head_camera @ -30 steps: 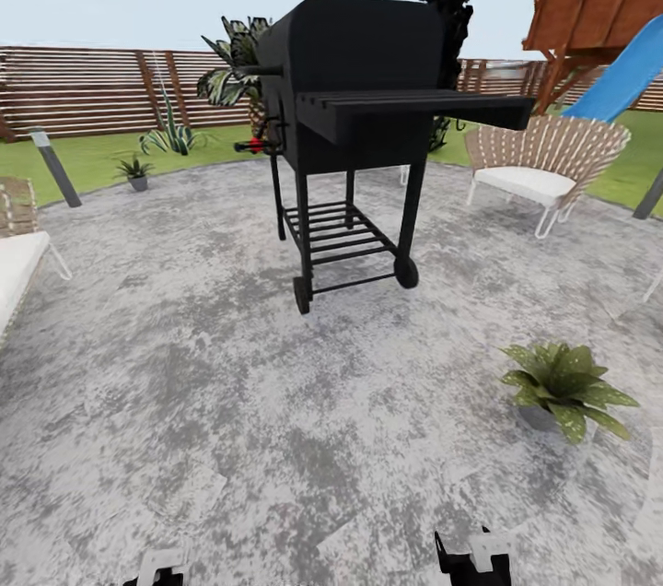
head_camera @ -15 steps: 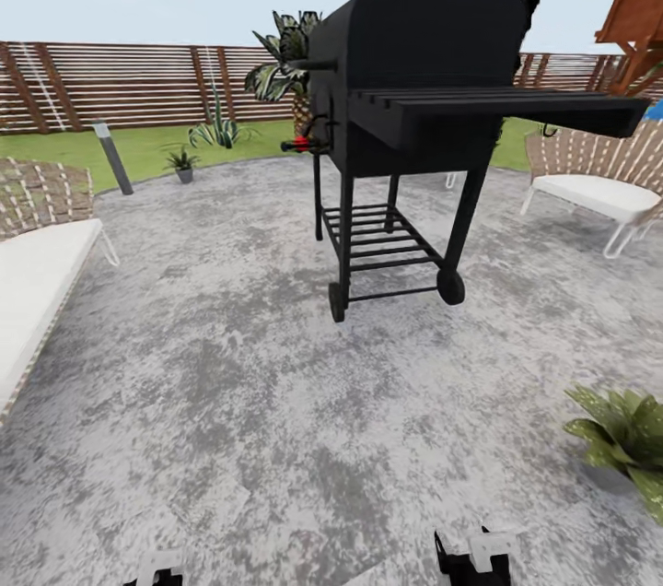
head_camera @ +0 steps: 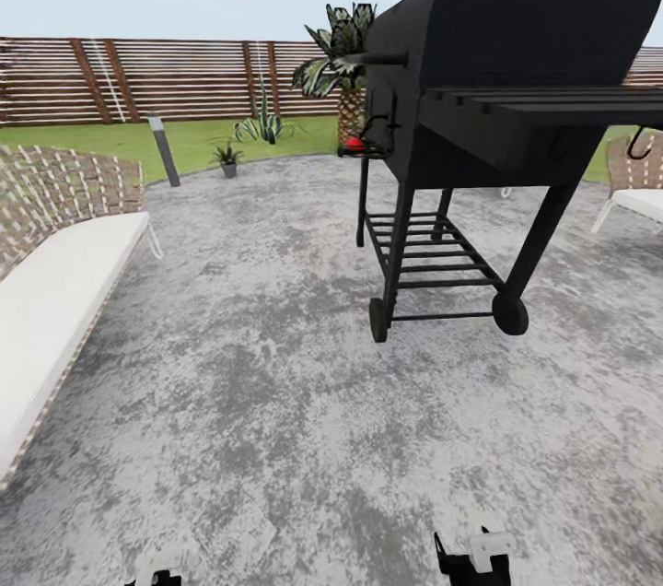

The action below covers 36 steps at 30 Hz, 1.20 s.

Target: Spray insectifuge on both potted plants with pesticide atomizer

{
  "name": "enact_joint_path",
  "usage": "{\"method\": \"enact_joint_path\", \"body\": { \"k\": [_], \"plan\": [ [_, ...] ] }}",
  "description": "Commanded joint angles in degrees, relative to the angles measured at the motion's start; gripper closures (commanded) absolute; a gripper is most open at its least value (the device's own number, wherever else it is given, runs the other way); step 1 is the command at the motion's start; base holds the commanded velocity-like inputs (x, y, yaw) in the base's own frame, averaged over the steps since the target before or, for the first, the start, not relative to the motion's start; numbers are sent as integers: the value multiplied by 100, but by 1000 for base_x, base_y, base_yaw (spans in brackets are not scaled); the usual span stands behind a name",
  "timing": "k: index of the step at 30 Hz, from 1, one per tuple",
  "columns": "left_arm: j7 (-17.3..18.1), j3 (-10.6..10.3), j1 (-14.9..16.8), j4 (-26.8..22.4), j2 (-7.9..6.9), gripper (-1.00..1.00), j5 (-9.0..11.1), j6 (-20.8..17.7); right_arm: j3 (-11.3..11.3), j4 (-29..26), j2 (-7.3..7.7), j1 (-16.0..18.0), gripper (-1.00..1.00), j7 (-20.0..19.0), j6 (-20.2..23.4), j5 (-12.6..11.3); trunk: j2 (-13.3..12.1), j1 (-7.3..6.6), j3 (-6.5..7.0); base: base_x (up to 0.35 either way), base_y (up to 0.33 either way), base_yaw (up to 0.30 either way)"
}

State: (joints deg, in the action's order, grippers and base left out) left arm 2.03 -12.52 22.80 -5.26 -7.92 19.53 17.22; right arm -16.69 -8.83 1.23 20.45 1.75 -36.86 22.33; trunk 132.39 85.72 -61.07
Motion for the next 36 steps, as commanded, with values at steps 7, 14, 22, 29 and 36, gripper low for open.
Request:
{"method": "enact_joint_path", "body": {
  "k": [7, 14, 22, 29, 36],
  "plan": [
    [22, -40, 5, 7, -8, 100, 61, 18, -36, 4, 0, 3, -100, 18, -16, 61, 2, 2, -34, 337, 63, 273],
    [25, -41, 5, 7, -8, 100, 60, 18, -36, 4, 1, 3, -100, 12, -20, 61, 2, 2, -61, 337, 3, 273],
    [24, -41, 5, 7, -14, 100, 63, 18, -29, -11, 19, 3, -100, -6, -15, 62, 2, 2, -68, 337, 0, 107],
    [25, -44, 5, 7, -10, 100, 62, 18, -27, -13, 34, 3, -100, -8, -14, 68, 2, 2, -68, 337, 84, 2],
    [25, -42, 5, 7, -9, 100, 60, 18, -27, -8, 26, 3, -100, -8, -14, 69, 2, 2, -68, 337, 95, 0]
  ]
}}
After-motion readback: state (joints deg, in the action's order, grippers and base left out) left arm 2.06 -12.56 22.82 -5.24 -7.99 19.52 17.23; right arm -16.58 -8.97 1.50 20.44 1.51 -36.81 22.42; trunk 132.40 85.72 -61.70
